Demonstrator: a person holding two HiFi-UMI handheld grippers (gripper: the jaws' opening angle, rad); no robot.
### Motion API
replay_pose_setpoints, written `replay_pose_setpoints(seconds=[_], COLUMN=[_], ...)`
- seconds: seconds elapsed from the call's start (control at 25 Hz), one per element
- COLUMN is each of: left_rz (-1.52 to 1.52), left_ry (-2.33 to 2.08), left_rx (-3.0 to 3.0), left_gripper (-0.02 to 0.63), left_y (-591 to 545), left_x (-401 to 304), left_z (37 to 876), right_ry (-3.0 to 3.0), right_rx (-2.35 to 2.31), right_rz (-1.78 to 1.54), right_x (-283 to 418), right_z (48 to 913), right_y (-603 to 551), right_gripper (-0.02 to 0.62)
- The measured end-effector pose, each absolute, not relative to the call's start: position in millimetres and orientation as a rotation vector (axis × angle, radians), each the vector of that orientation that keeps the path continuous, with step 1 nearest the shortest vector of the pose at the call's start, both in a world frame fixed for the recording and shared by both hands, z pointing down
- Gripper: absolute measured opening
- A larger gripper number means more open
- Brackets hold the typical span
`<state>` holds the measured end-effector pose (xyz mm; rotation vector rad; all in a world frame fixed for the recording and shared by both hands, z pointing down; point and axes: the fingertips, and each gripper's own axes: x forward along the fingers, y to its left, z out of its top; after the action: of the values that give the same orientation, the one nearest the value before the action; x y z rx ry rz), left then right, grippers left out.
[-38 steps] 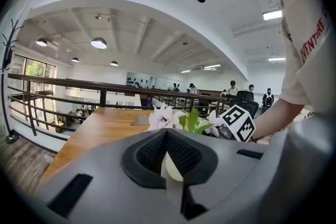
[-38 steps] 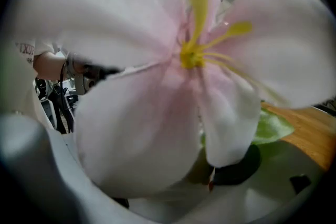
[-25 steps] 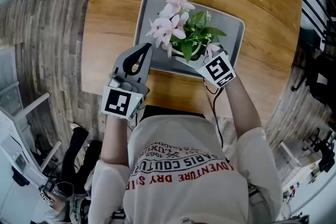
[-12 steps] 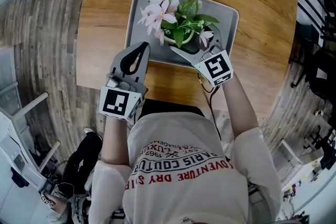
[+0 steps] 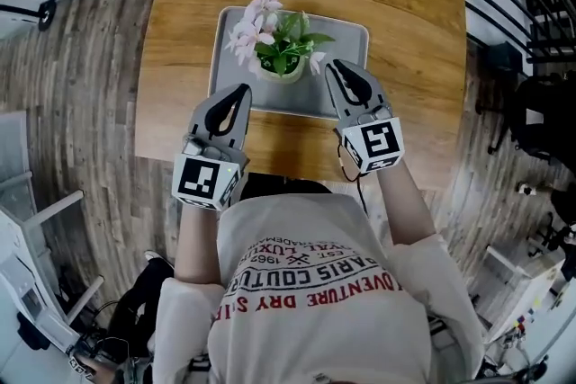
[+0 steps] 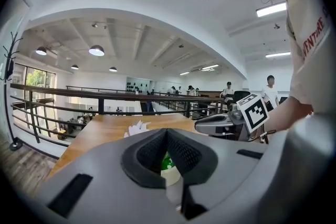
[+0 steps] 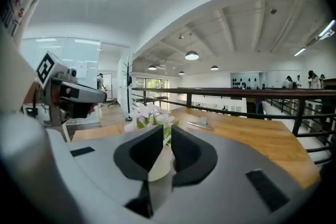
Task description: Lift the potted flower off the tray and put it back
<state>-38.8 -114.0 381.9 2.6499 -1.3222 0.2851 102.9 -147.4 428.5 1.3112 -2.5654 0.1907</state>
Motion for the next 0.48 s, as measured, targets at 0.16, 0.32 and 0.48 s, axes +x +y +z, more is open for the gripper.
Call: replay_pose_setpoints(seconds=[0.16, 0.32, 0.48], left_rz=[0.270, 0.268, 0.239], left_ry=[-1.327, -1.337, -1.341], left_rx=[2.694, 2.747, 2.823], left_gripper=[0.012, 0.012, 0.012], left_y=[-99, -98, -99], left_x=[-35, -37, -36], left_z=[357, 335, 304], right_ry=[-2.592, -2.606, -2.627], right_rx=[1.382, 1.427, 1.521], right_rz=[0.172, 0.092, 0.001], right_x=[116, 121, 129], right_z=[388, 356, 320], right_y=[-130, -120, -114], right_gripper=[0.048, 0.033, 0.028])
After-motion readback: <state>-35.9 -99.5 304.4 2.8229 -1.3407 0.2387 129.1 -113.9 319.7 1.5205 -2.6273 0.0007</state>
